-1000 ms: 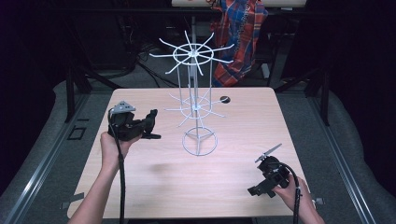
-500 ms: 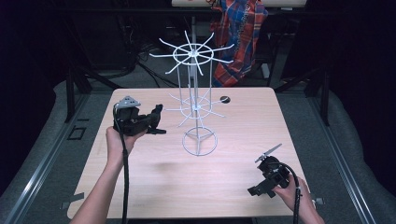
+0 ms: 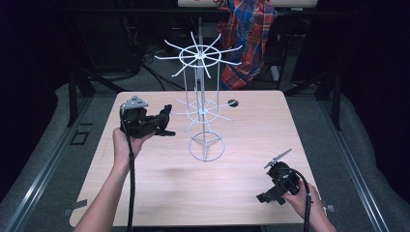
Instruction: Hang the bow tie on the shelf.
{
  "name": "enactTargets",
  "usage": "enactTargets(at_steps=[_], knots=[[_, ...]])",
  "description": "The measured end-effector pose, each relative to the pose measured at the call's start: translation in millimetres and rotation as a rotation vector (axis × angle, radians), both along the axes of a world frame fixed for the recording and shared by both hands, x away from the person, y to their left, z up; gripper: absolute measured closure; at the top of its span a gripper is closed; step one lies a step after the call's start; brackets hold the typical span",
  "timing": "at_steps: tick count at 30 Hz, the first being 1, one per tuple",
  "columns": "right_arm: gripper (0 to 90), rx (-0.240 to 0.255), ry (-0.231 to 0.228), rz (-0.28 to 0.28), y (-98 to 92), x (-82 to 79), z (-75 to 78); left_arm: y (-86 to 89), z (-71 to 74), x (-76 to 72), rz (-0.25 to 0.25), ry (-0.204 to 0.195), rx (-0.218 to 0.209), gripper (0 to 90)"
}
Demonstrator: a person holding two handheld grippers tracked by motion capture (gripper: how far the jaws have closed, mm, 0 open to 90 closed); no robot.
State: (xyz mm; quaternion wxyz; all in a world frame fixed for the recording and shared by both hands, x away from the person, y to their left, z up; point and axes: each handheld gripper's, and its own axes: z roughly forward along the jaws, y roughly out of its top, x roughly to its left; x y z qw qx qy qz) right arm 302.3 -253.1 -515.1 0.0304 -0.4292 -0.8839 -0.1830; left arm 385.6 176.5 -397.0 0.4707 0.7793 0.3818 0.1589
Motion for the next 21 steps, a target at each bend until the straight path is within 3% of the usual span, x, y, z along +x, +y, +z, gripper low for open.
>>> enactTargets(at_steps=[21], knots=[[6.0,0.000,0.002,0.002,-0.1,-0.1,-0.1,-13.6,-6.8,3.9,-0.039,0.027,0.022,89.2]])
